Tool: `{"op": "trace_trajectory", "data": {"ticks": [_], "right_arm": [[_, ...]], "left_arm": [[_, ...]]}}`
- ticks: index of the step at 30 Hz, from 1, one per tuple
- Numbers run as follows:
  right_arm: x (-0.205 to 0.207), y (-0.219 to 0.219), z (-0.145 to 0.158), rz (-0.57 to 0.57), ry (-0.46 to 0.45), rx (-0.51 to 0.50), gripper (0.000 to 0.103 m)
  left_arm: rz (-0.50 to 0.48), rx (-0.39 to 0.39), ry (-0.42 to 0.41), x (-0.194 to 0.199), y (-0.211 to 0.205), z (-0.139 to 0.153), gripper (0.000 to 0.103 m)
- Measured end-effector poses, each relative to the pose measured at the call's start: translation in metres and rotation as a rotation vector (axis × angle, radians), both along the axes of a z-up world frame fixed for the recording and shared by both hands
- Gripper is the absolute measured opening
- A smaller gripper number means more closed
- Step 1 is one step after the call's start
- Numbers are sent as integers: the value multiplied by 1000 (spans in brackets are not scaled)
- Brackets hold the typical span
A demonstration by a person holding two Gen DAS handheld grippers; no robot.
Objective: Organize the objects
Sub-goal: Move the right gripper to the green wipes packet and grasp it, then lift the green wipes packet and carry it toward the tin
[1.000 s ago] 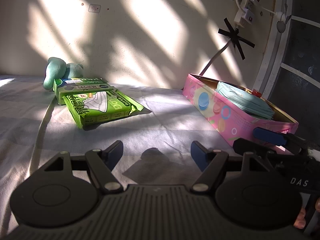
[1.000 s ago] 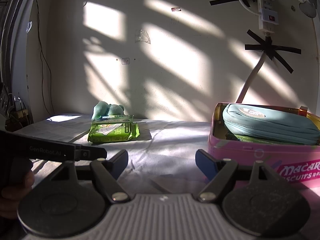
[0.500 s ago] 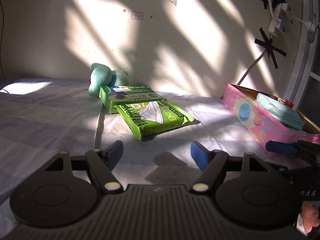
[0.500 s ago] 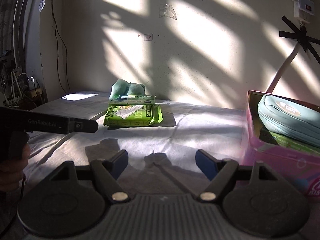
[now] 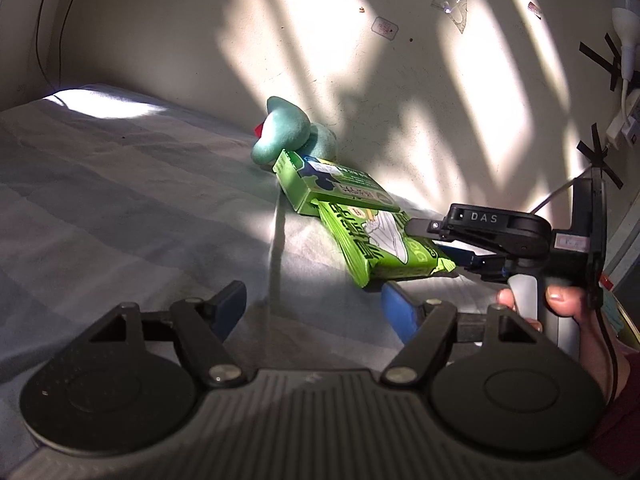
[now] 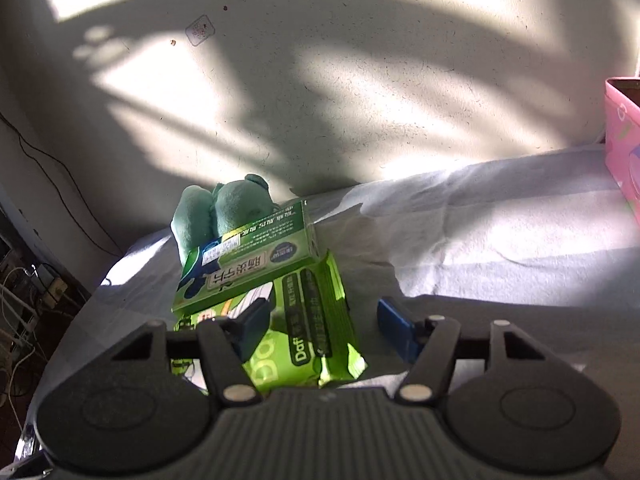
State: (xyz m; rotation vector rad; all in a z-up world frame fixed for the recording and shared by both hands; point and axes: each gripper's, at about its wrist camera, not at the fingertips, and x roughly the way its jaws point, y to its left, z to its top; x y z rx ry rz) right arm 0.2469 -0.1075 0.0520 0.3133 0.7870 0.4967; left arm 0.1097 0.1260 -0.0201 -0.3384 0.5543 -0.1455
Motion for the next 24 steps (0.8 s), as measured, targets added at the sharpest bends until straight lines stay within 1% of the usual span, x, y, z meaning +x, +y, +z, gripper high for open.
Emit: {"op": "trace_trajectory", "data": {"ticks": [2,5,6,10,12,13,14,17,21,24], "right_arm": [[-6,1,1,48,-1,37,24],[-27,4,5,98,-53,-18,16],[-35,3,6,111,-60,-20,14],[-62,-10,10,152,-57,-8,10],[-79,-19,11,170,-65,-22,10],[-89,-24,13,177,-73,-31,10],[-98,-30,14,184,-77,-36,10],[-123,-52,16,197,-68,-31,10],[-159,-84,19,192,-89,-52,10],[-182,-106,21,149,-121,-67,10]], "left_arm": [[-2,-6,5,1,1,0,76],[4,-22,7,1,3,0,76],[7,-25,6,1,4,0,76],[0,-36,-1,0,4,0,76],[-42,-57,-5,0,2,0,77],[-71,-75,-6,0,1,0,81],[-96,-88,-12,-1,-1,0,83],[-159,-85,-32,-4,-10,2,84],[-229,-80,-37,-7,-20,2,84],[-267,-75,-27,-7,-27,0,84]]}}
